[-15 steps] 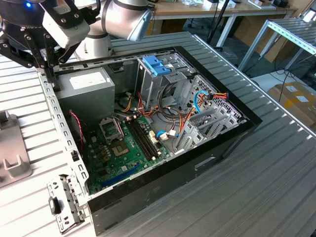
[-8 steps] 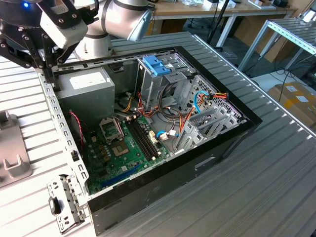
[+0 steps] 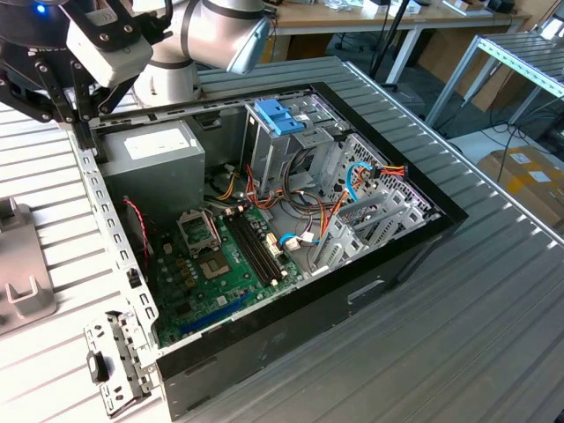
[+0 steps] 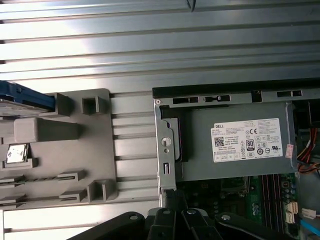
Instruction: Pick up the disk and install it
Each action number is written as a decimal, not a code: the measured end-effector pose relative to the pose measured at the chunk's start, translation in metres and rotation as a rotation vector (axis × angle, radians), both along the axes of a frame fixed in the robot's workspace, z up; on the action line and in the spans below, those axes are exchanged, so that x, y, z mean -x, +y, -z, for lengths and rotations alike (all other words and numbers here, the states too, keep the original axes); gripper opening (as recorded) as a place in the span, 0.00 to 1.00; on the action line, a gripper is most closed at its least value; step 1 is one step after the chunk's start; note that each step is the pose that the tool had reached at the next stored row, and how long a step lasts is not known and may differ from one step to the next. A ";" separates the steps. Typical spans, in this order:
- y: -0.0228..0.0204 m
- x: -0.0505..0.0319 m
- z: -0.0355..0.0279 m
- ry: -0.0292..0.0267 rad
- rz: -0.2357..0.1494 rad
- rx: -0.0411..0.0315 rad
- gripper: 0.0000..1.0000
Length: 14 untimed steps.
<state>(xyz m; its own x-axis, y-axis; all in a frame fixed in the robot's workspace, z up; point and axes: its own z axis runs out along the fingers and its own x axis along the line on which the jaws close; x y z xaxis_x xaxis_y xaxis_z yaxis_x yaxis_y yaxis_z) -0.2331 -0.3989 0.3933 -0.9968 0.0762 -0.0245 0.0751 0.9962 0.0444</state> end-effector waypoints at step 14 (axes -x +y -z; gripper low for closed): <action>0.0000 0.0066 0.0000 0.0000 0.000 0.0000 0.11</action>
<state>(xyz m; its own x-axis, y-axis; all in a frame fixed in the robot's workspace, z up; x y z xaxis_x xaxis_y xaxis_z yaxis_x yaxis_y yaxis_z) -0.2397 -0.3989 0.3933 -0.9968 0.0762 -0.0244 0.0751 0.9962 0.0444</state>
